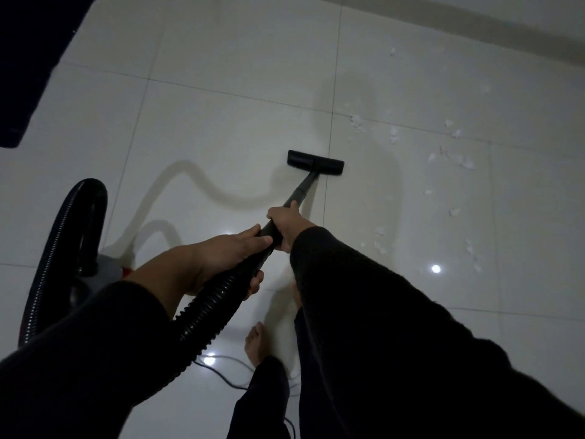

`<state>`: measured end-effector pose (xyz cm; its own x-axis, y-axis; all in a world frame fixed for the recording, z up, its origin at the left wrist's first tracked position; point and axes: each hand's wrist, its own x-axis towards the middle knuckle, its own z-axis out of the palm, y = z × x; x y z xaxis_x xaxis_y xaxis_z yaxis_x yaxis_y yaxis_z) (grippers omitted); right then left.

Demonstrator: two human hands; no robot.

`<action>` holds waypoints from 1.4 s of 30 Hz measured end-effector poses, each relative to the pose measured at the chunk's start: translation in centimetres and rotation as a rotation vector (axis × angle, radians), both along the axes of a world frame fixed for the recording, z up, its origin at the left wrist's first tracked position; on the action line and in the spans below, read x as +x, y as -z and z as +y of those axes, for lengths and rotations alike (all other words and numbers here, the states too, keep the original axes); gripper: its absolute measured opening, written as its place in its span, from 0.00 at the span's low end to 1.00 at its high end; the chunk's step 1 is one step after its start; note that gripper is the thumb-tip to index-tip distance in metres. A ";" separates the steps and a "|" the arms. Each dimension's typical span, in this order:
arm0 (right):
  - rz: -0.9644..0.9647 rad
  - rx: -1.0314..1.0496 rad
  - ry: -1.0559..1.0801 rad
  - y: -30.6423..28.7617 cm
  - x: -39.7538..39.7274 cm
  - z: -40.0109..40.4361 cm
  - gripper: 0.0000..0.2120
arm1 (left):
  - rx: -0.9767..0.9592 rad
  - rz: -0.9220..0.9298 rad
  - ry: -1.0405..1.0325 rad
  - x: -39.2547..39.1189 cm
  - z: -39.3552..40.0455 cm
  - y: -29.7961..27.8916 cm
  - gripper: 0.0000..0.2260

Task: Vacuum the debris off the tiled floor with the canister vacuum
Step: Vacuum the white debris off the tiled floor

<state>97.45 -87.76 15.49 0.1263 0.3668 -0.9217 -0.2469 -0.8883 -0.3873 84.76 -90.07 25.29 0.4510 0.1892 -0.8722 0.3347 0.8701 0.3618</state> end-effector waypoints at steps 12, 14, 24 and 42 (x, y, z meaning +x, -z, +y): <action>0.013 -0.032 -0.002 -1.3 -2.2 -6.9 0.39 | -0.024 0.023 0.020 -2.4 -6.6 -0.4 0.23; 0.029 -0.035 -0.010 -1.4 -2.6 -8.3 0.39 | -0.023 0.033 0.028 -2.8 -8.0 -0.7 0.23; 0.113 0.035 0.071 -1.6 -4.7 -16.2 0.33 | -0.009 0.086 0.104 -4.8 -14.9 -2.8 0.26; 0.170 -0.062 0.341 -4.5 -15.3 -24.1 0.40 | 0.032 0.170 0.447 -14.4 -19.0 -5.3 0.24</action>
